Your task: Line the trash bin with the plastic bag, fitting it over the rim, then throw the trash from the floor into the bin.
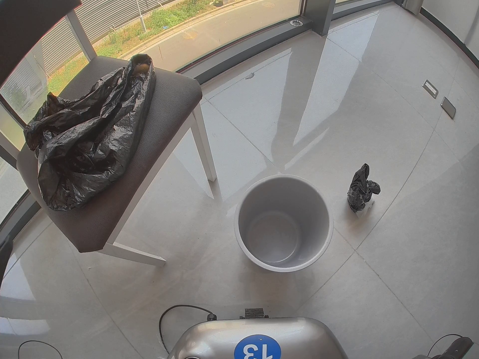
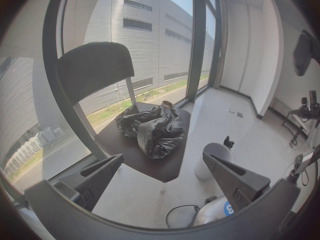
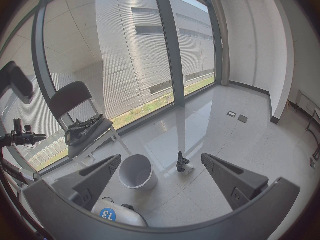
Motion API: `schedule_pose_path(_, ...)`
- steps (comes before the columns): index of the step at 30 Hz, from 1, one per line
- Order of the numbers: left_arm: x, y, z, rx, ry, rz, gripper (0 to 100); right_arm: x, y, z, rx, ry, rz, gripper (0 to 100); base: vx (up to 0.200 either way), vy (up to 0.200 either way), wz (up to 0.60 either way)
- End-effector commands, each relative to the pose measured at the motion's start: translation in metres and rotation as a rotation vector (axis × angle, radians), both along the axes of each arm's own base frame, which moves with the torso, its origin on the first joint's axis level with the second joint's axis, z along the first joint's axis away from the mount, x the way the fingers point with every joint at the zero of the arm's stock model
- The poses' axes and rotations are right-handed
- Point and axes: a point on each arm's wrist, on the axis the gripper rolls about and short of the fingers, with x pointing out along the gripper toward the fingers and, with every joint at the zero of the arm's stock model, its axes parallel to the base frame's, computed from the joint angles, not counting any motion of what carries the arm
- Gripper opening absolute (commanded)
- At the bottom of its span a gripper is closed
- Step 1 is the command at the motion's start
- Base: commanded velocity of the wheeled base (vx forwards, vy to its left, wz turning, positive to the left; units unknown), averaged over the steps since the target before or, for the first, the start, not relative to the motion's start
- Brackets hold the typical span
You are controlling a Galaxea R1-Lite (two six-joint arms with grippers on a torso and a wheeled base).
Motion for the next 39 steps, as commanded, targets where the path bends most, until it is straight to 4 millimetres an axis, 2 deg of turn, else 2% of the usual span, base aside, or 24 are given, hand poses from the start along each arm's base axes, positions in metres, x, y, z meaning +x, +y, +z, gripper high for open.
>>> schedule_pose_path(1, 0.054, -0.008, 0.021, 0.073, 0.178, 0.130, 100, 0.040, 0.008, 0.020, -0.026, 0.124, 0.019, 100, 0.000, 0.000, 0.00)
schedule_pose_path(5, 0.080, -0.010, 0.040, 0.073, 0.181, 0.159, 100, 0.060, 0.012, 0.028, -0.038, 0.175, 0.010, 100, 0.000, 0.000, 0.00)
schedule_pose_path(8, 0.091, -0.007, 0.046, 0.065, 0.192, 0.199, 100, 0.070, 0.013, 0.037, -0.045, 0.202, -0.002, 100, 0.000, 0.000, 0.00)
schedule_pose_path(13, 0.099, -0.004, 0.047, 0.056, 0.213, 0.235, 100, 0.077, 0.015, 0.060, -0.046, 0.217, 0.006, 100, 0.000, 0.000, 0.00)
schedule_pose_path(20, 0.107, -0.004, 0.041, 0.057, 0.253, 0.246, 100, 0.076, 0.015, 0.063, -0.043, 0.211, 0.018, 100, 0.000, 0.000, 0.00)
schedule_pose_path(26, 0.121, -0.004, 0.037, 0.025, 0.297, 0.252, 100, 0.076, 0.015, 0.066, -0.040, 0.199, 0.021, 100, 0.000, 0.000, 0.00)
schedule_pose_path(36, 0.166, 0.002, 0.038, 0.023, 0.242, 0.305, 100, 0.072, 0.017, 0.074, -0.031, 0.168, 0.098, 100, 0.000, 0.000, 0.00)
schedule_pose_path(39, 0.173, 0.001, 0.037, 0.034, 0.233, 0.307, 100, 0.072, 0.017, 0.077, -0.029, 0.161, 0.101, 100, 0.000, 0.000, 0.00)
